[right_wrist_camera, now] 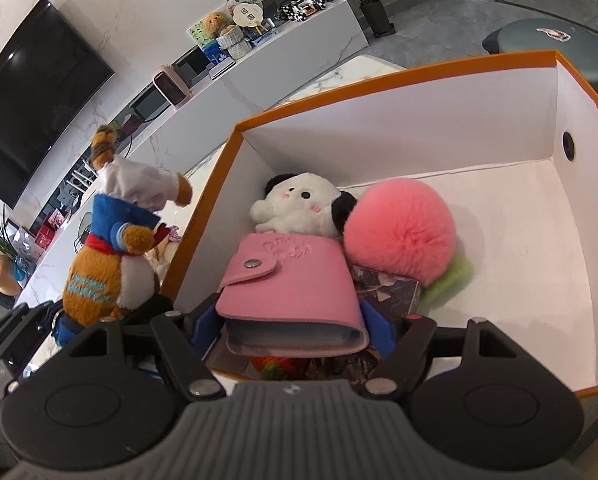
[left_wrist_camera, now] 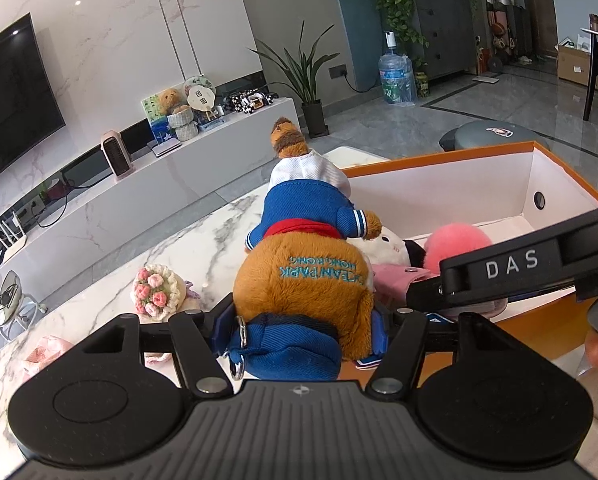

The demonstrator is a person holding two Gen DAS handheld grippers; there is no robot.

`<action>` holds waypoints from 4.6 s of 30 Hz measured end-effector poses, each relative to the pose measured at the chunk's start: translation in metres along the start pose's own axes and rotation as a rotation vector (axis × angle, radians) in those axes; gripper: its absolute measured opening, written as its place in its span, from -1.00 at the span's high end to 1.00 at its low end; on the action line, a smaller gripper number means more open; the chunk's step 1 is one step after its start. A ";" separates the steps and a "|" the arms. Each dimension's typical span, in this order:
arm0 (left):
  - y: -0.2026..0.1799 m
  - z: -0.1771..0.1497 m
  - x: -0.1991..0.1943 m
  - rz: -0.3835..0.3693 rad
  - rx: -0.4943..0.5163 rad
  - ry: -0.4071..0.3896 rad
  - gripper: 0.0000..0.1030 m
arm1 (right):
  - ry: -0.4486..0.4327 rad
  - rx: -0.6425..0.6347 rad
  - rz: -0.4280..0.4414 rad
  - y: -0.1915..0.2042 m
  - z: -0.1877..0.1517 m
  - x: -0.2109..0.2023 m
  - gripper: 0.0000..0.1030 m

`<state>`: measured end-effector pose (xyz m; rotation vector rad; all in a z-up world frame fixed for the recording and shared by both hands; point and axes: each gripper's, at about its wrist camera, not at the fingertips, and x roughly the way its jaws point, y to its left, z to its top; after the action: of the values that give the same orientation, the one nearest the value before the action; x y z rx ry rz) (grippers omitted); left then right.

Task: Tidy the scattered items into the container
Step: 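Lower the bear plush and pink wallet into the orange box with both tools, then open both tools to release the bear and wallet inside the box, then withdraw both tools and move toward the pink pouch and crocheted bunny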

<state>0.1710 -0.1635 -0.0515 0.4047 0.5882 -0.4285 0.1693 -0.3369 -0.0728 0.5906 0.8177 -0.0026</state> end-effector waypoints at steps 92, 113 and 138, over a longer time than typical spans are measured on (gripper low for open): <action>0.007 0.016 -0.053 -0.117 -0.287 -0.020 0.10 | -0.240 0.011 -0.144 0.019 -0.018 -0.101 -0.65; 0.126 -0.058 -0.126 0.041 -0.541 -0.117 -0.06 | -0.162 -0.276 -0.102 0.152 -0.078 -0.081 -0.74; 0.227 -0.141 -0.094 0.167 -0.732 0.032 -0.17 | -0.031 -0.484 -0.171 0.238 -0.113 0.020 -0.75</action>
<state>0.1500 0.1186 -0.0472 -0.2404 0.6919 -0.0288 0.1592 -0.0770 -0.0291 0.0632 0.8005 0.0292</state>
